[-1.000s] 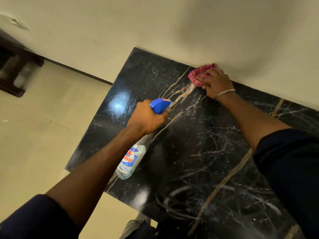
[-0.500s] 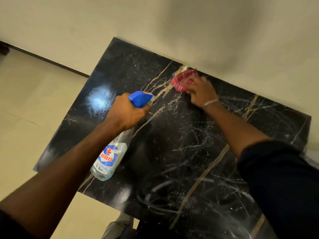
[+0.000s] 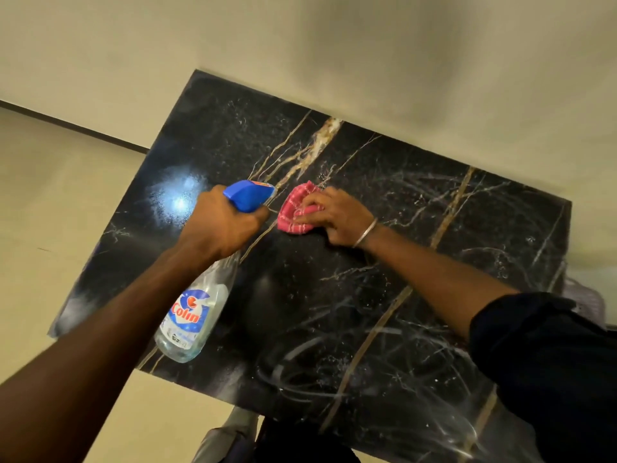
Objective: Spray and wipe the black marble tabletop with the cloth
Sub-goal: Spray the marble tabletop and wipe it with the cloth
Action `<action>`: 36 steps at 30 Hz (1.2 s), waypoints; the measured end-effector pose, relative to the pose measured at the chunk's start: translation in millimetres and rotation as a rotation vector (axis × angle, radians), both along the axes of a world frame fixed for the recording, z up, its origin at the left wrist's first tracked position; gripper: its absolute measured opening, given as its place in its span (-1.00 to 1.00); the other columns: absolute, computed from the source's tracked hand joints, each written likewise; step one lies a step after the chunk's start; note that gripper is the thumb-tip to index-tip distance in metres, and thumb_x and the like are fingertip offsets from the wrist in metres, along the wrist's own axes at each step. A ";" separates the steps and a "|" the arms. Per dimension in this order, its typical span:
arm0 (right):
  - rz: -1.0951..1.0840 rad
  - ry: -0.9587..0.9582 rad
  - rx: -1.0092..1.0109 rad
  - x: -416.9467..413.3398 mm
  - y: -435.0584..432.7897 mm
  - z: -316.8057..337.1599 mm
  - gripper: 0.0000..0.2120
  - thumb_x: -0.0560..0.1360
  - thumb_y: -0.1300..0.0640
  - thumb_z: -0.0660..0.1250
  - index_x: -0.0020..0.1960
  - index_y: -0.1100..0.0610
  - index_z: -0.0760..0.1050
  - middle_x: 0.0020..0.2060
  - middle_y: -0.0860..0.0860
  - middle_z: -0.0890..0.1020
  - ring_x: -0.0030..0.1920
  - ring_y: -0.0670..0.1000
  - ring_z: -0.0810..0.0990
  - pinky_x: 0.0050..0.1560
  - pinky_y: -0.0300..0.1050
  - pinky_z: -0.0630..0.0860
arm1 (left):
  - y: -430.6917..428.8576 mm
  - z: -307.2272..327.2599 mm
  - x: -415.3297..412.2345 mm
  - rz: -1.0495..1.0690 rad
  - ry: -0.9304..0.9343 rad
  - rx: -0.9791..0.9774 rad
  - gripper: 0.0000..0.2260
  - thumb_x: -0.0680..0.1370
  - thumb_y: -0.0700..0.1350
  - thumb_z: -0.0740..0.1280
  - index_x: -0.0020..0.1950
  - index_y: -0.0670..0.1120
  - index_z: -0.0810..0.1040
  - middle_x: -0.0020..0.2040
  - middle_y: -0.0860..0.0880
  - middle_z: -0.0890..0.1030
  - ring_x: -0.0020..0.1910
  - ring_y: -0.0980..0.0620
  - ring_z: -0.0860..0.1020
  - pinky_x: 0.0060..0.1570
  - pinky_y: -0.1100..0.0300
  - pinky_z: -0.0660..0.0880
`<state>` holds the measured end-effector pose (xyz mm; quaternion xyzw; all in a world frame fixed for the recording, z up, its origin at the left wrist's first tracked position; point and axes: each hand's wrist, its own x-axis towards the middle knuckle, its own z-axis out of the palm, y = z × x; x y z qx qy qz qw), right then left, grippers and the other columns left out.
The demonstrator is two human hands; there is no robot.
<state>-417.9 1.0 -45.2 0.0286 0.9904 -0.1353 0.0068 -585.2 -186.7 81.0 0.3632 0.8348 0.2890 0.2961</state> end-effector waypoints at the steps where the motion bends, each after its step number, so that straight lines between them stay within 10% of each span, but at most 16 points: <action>1: -0.054 -0.009 0.022 -5.1 14.1 1.5 -0.52 0.40 0.23 0.35 0.26 -0.13 0.57 0.24 0.05 0.55 0.07 0.14 0.49 0.01 0.00 0.48 | -1.6 0.7 0.6 -0.010 0.000 -0.002 -0.83 0.47 -0.05 0.38 -0.12 -0.15 0.51 -0.32 -0.13 0.55 -0.34 -0.03 0.53 -0.29 0.10 0.49; 9: -0.616 -0.050 0.000 -26.0 45.6 19.6 -0.53 0.46 0.22 0.39 0.32 -0.10 0.51 0.28 0.06 0.48 0.19 0.19 0.43 0.22 0.13 0.48 | -23.3 4.9 10.0 -0.019 -0.001 -0.012 -0.84 0.49 -0.06 0.38 -0.11 -0.14 0.51 -0.30 -0.21 0.59 -0.30 -0.15 0.60 -0.19 -0.05 0.58; 19: 0.159 -0.062 0.081 34.1 -32.6 11.8 -0.54 0.46 0.06 0.15 0.33 -0.09 0.51 0.26 0.12 0.52 0.05 0.14 0.50 0.02 0.00 0.51 | -41.5 19.5 17.2 0.029 -0.020 0.003 -0.81 0.48 -0.05 0.39 -0.12 -0.17 0.52 -0.26 -0.26 0.59 -0.27 -0.20 0.60 -0.19 -0.08 0.59; 27: -0.571 -0.129 -0.054 -14.6 -17.4 25.5 -0.58 0.51 0.12 0.34 0.34 -0.11 0.50 0.26 0.07 0.41 0.20 0.15 0.40 0.17 0.07 0.52 | -63.1 12.1 22.2 0.049 -0.019 -0.003 -0.82 0.47 -0.05 0.40 -0.15 -0.15 0.50 -0.33 -0.19 0.55 -0.37 -0.09 0.54 -0.30 0.08 0.51; 36: 0.079 -0.060 -0.084 39.8 -102.3 13.5 -0.57 0.42 0.16 0.38 0.27 -0.08 0.57 0.23 0.07 0.52 0.06 0.13 0.49 -0.02 -0.03 0.51 | -86.6 1.1 23.8 0.039 -0.022 -0.024 -0.84 0.47 -0.09 0.40 -0.15 -0.17 0.51 -0.37 -0.11 0.50 -0.41 -0.01 0.49 -0.35 0.17 0.44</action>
